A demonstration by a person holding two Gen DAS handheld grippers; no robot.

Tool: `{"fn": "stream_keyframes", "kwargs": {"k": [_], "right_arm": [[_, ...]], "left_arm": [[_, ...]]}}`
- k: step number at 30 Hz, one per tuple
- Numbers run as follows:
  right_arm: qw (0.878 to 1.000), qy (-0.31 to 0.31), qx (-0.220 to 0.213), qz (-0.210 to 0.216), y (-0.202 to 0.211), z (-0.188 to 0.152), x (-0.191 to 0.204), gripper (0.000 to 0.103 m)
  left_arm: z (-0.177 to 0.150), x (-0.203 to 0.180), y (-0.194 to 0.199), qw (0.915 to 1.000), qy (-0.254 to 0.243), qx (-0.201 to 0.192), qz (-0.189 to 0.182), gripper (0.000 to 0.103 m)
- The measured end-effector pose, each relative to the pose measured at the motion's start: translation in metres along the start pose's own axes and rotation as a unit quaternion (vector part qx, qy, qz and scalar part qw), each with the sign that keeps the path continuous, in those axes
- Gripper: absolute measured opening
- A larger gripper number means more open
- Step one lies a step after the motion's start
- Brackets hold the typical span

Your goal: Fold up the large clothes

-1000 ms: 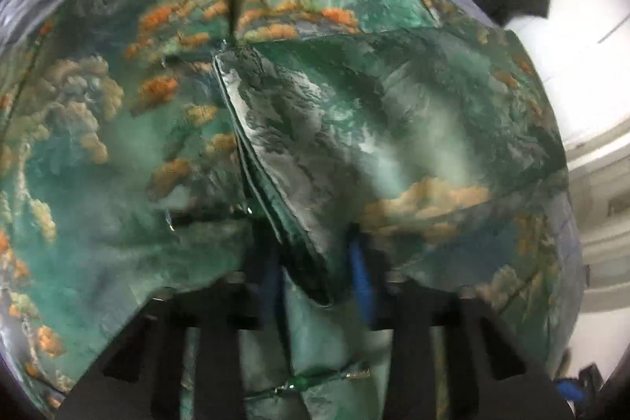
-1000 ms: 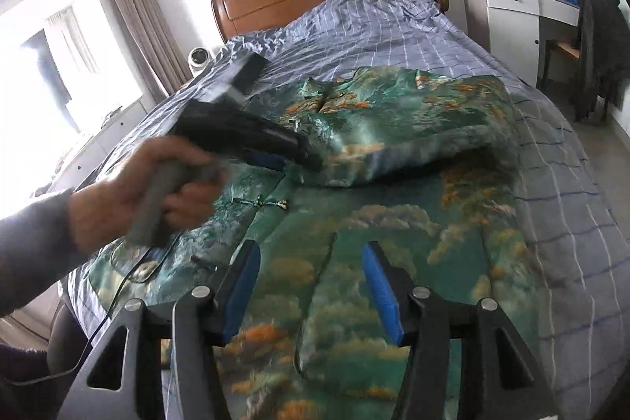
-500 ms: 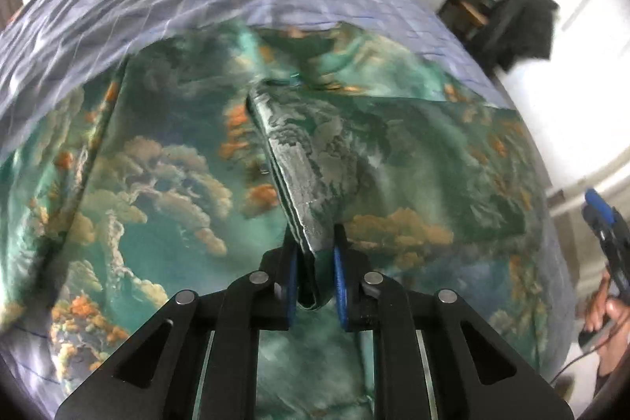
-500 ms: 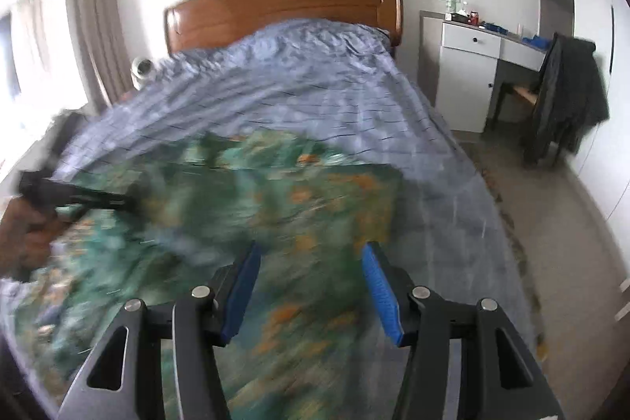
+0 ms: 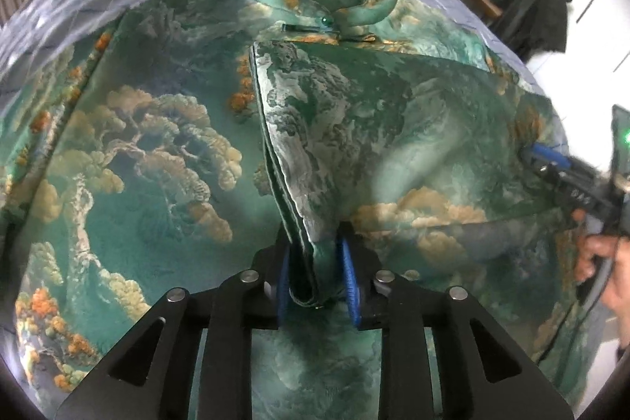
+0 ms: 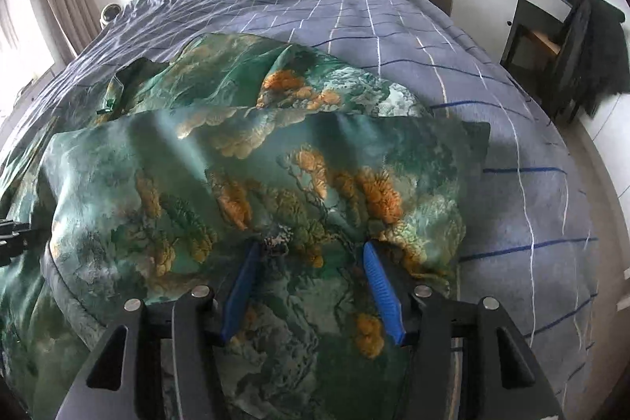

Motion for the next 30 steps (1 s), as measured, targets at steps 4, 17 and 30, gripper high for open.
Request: {"fn": "stream_keyframes", "kwargs": {"k": [4, 17, 30], "right_arm": [[1.0, 0.005, -0.014, -0.016, 0.038, 0.002, 0.009, 0.056], [0.999, 0.028, -0.014, -0.026, 0.1, -0.036, 0.062, 0.068], [0.981, 0.074, -0.061, -0.167, 0.232, -0.054, 0.179, 0.084]], "left_arm": [[-0.01, -0.002, 0.016, 0.9996, -0.021, -0.014, 0.015, 0.028], [-0.07, 0.026, 0.097, 0.995, -0.055, -0.069, 0.046, 0.083], [-0.144, 0.123, 0.178, 0.9871, 0.045, -0.122, 0.093, 0.089]]}}
Point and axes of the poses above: each gripper's, at about its wrist camera, not at the fingertips, and y roughly against the way its jaws point, x to its left, z to its top, the point moved 5 cm from there along -y, roughly the way its jaws point, and after that the axes turned 13 degrees about y, right-handed, at the moved point
